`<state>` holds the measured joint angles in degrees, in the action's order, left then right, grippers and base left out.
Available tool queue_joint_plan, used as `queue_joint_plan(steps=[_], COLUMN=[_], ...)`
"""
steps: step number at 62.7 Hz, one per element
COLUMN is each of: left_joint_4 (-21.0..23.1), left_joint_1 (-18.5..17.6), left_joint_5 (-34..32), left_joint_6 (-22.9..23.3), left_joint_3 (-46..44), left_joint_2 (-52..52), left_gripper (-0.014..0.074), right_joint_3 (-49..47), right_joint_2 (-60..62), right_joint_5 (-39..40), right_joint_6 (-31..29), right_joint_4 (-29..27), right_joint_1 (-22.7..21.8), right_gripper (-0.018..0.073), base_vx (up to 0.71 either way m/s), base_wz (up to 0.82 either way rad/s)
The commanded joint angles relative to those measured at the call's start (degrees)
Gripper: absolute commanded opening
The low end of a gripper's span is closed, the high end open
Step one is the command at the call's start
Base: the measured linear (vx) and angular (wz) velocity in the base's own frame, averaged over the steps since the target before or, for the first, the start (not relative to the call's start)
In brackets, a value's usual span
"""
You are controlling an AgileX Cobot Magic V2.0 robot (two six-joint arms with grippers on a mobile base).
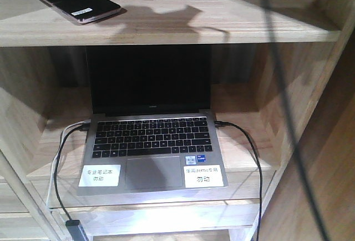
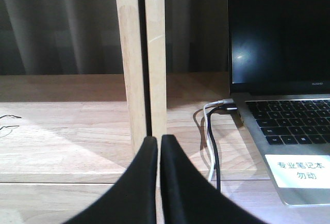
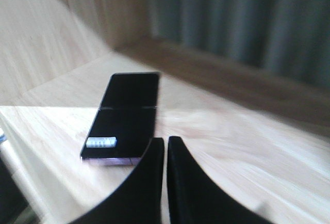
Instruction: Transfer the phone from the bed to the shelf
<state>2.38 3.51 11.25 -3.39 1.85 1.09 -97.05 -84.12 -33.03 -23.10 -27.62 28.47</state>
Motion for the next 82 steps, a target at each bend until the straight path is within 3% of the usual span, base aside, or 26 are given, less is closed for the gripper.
queue_joint_plan(steps=[1,40,54,70,82], left_joint_4=[0.5,0.5,0.5,0.5,0.5], left_joint_1=[0.0,0.0,0.0,0.0,0.0], left_joint_5=[-4.0,-4.0,-4.0,-4.0,-4.0], left_joint_6=[0.0,0.0,0.0,0.0,0.0], left_joint_3=[0.4,0.4,0.4,0.4,0.4], left_joint_2=[0.5,0.5,0.5,0.5,0.5], left_gripper=[0.0001,0.0001,0.0001,0.0001,0.0001], right_joint_3=[5.3,50.4,64.0,74.5,75.9], right_joint_2=[7.6,42.0,53.0,63.0,66.0], right_joint_5=[9.3,28.5,30.8,31.0,30.3], right_joint_6=[-2.3,-3.4,-3.3,-2.8,-2.8], right_joint_4=[-1.4,-1.4,-1.4,-1.6,-1.6], right_joint_1=[-0.2,-0.3,-0.3,-0.3,-0.3], right_gripper=[-0.0005,-0.0005,-0.0005,-0.0005,-0.0005], base_vx=[0.00,0.00,0.00,0.00,0.00], base_wz=[0.00,0.00,0.00,0.00,0.00])
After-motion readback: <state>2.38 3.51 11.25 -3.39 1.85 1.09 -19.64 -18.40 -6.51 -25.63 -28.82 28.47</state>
